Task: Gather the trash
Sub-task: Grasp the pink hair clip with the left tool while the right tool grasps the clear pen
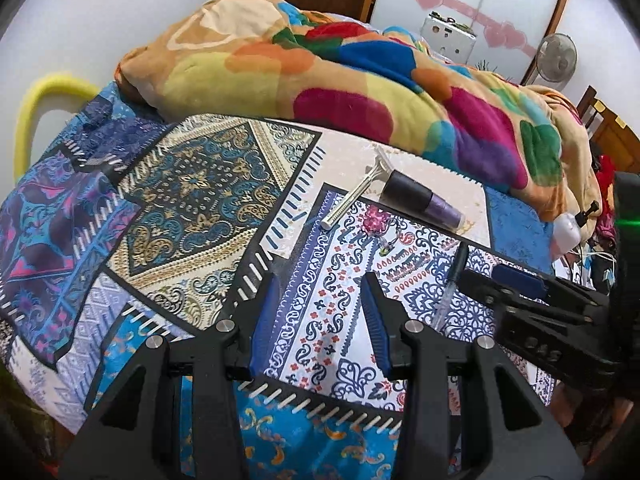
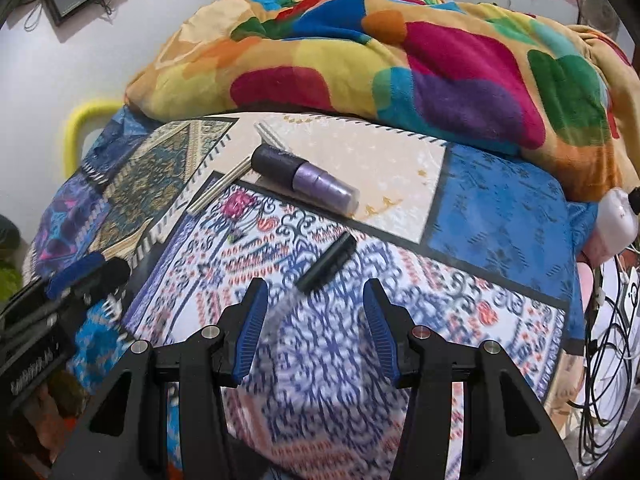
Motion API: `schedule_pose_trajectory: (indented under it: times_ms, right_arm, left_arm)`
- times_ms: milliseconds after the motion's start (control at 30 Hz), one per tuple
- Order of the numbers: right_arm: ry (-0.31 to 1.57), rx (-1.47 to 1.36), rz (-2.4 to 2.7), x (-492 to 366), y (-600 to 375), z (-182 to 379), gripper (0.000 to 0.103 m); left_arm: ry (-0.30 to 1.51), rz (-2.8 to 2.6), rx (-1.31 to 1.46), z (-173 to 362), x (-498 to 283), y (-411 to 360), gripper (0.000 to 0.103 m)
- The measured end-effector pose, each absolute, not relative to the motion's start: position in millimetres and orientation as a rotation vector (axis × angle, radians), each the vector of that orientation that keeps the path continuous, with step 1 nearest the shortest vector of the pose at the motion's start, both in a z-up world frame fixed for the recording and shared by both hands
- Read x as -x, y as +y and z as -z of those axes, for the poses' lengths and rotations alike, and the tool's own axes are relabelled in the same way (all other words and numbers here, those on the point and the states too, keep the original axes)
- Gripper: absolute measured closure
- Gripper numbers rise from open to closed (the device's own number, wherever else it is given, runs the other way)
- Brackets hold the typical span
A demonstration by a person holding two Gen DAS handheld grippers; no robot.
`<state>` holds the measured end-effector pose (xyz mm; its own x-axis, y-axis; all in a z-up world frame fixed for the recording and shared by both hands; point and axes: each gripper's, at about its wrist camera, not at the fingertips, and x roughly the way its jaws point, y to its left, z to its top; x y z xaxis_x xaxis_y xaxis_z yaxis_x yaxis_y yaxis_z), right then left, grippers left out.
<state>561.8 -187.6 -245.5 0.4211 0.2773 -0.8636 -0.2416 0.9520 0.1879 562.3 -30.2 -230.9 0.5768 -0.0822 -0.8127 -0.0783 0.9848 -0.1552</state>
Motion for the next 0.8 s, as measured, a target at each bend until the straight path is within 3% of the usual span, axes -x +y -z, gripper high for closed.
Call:
schedule_pose_trajectory:
  times_ms: [367, 600, 800]
  right_arm:
    - [1.035, 0.111, -0.250, -554, -172, 262, 0.058]
    - [1.033, 0.105, -0.280, -553, -196, 261, 0.094]
    - [1.006, 0.133, -0.295, -550, -206, 260, 0.094]
  left_arm:
    - [0.978, 0.070, 0.201, 249, -593, -38, 0.062]
    - [1.011, 0.130, 0.182, 261, -625, -57, 0.062]
    - [1.020, 0.127, 0.098, 271, -644, -76, 0.062]
